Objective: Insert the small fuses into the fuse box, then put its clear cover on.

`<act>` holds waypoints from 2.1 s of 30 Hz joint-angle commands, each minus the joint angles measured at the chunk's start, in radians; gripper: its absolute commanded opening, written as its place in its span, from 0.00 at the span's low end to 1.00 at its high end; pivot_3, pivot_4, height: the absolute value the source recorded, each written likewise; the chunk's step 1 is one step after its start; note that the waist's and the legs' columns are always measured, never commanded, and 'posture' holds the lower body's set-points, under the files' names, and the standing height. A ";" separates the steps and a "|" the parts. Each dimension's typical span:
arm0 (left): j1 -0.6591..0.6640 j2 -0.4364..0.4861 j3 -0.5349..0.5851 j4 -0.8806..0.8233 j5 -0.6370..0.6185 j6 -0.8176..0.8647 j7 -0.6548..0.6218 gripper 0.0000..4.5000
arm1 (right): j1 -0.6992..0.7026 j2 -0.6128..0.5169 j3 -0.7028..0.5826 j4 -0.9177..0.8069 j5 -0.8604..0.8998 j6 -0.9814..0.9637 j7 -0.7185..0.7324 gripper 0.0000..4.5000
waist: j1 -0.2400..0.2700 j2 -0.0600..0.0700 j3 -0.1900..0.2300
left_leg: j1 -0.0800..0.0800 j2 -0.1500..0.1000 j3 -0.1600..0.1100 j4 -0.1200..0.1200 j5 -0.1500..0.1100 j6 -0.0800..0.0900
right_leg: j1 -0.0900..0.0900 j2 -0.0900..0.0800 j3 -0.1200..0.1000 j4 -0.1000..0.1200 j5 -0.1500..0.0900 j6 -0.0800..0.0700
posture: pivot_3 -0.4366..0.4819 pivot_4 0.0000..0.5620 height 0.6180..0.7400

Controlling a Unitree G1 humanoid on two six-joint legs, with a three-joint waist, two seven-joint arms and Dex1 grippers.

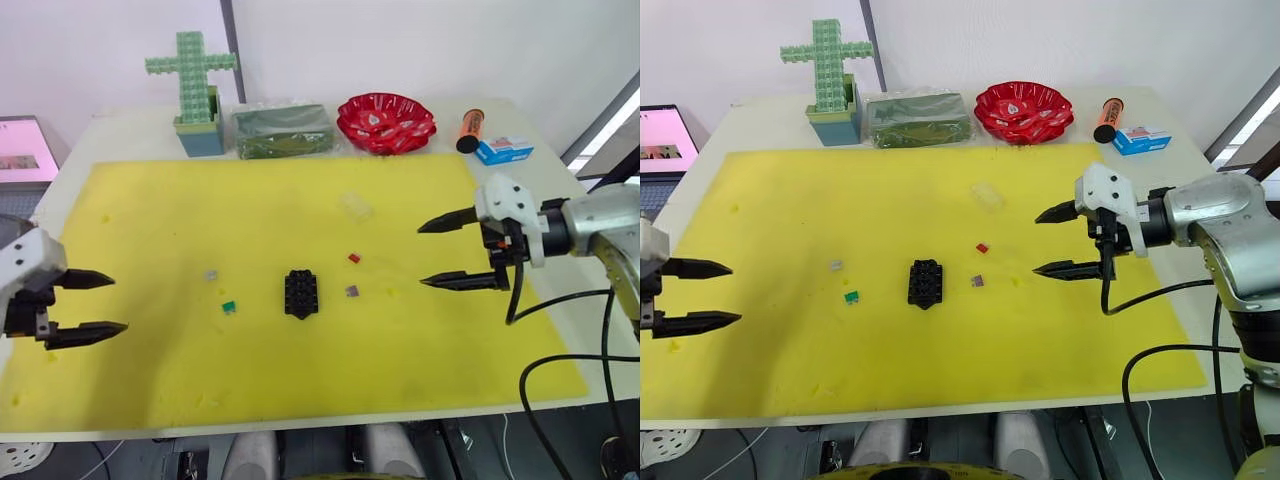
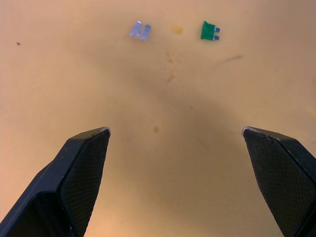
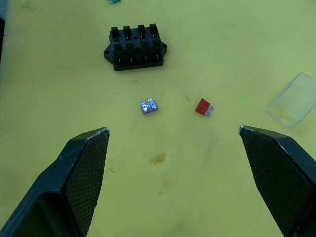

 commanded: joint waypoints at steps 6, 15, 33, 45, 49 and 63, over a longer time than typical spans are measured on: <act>-0.006 0.001 0.038 -0.041 -0.006 0.010 0.011 1.00 | -0.013 0.001 -0.013 -0.024 0.013 -0.008 -0.013 0.99 | -0.001 0.000 0.000 | 0.000 0.000 0.000 0.000 0.000 0.000 | 0.000 0.000 0.000 0.000 0.000 0.000 | 0.48 0.27 1.00; -0.025 -0.002 0.024 -0.068 -0.032 0.062 0.024 1.00 | -0.020 0.005 -0.011 -0.018 0.017 -0.003 -0.021 0.99 | -0.001 0.000 0.000 | 0.000 0.000 0.000 0.000 0.000 0.000 | 0.000 0.000 0.000 0.000 0.000 0.000 | 0.48 0.27 1.00; -0.142 -0.113 -0.120 -0.070 -0.233 0.409 0.129 1.00 | -0.090 0.151 0.058 -0.149 0.083 0.166 -0.153 0.99 | -0.002 0.001 0.000 | 0.000 0.000 -0.001 0.000 0.000 0.000 | 0.000 0.001 0.001 0.001 0.000 0.001 | 0.48 0.27 1.00; -0.363 -0.455 -0.070 0.092 -0.498 1.023 0.490 0.81 | -0.205 0.347 0.211 -0.212 0.071 0.212 -0.275 1.00 | 0.003 -0.004 -0.002 | 0.000 -0.001 -0.004 0.002 0.000 0.000 | 0.002 0.001 0.000 0.002 0.002 0.004 | 0.48 0.27 1.00; -0.381 -0.515 -0.020 0.111 -0.536 1.117 0.588 0.81 | -0.193 0.348 0.233 -0.231 0.069 0.215 -0.284 1.00 | 0.000 -0.005 -0.002 | 0.000 -0.002 -0.004 0.002 0.000 0.000 | 0.003 0.001 0.000 0.002 0.003 0.005 | 0.48 0.27 1.00; -0.372 -0.597 -0.035 0.145 -0.666 1.121 0.800 0.81 | -0.191 0.353 0.261 -0.245 0.065 0.226 -0.309 1.00 | 0.003 -0.004 -0.002 | 0.003 -0.001 -0.006 0.000 0.000 0.000 | 0.004 -0.002 0.001 0.002 0.002 0.004 | 0.48 0.27 1.00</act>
